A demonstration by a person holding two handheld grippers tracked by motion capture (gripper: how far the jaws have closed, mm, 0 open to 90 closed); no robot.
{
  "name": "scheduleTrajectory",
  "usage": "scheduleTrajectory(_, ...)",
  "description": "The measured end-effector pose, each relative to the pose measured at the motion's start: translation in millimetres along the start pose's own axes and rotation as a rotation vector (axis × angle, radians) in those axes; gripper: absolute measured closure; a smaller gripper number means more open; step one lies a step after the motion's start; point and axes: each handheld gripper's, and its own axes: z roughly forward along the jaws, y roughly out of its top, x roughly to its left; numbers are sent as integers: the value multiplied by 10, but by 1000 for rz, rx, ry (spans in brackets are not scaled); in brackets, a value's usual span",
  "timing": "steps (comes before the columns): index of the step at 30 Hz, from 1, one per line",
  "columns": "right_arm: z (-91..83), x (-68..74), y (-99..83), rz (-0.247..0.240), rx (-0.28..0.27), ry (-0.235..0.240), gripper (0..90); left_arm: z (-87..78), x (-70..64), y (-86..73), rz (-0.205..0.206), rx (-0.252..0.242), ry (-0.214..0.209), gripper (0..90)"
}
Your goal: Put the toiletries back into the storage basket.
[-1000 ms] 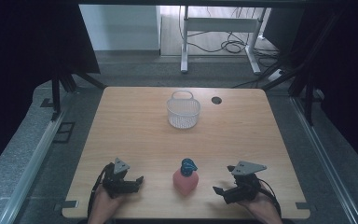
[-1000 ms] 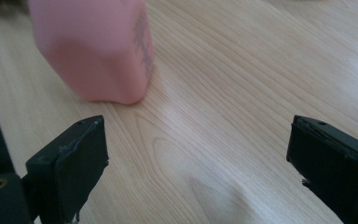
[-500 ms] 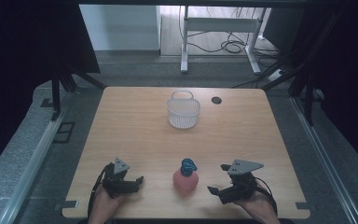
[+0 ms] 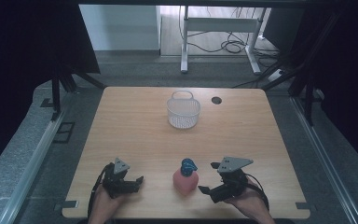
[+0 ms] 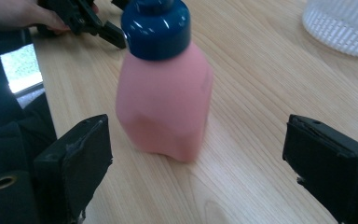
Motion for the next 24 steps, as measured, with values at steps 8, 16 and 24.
scheduleTrajectory(8, 31, 36, 127, -14, -9, 24, 109, -1, 0, 0, 1, 1, -1, 106)
scheduleTrajectory(16, 116, 47, 201, -26, -7, 36, 126, -2, 2, 0, 3, 2, -1, 106)
scheduleTrajectory(24, 187, 67, 294, -29, -4, 53, 152, -2, 2, 0, 3, 2, -1, 106)
